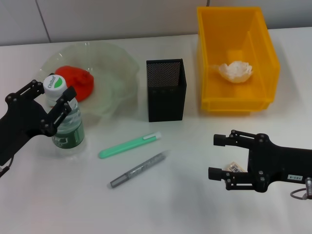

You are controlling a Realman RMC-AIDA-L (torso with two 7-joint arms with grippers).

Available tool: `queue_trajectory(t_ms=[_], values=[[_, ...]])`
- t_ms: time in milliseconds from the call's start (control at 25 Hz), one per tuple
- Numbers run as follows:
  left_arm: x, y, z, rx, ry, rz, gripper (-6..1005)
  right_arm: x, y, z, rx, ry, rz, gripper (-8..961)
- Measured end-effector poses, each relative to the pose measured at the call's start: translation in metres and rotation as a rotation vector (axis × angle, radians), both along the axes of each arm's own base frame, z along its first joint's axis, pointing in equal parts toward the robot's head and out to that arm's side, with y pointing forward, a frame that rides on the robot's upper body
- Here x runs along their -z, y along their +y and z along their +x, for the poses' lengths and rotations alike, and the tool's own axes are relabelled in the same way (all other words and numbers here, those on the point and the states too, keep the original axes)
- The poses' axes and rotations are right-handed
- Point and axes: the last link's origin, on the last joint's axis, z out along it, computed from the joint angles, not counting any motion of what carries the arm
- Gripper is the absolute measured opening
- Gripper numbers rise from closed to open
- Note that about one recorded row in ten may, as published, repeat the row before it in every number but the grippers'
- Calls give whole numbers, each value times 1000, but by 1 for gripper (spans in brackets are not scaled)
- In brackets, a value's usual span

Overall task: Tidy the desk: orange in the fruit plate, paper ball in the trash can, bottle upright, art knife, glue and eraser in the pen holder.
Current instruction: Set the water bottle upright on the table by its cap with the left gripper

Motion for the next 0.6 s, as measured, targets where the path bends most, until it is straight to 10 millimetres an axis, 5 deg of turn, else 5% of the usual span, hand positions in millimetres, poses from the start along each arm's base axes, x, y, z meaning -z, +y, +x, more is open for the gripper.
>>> queue_trajectory(t_ms=[600], values=[[-1,-3,0,5,-14,6,480,1,3,-2,-12,-12,-9,818]])
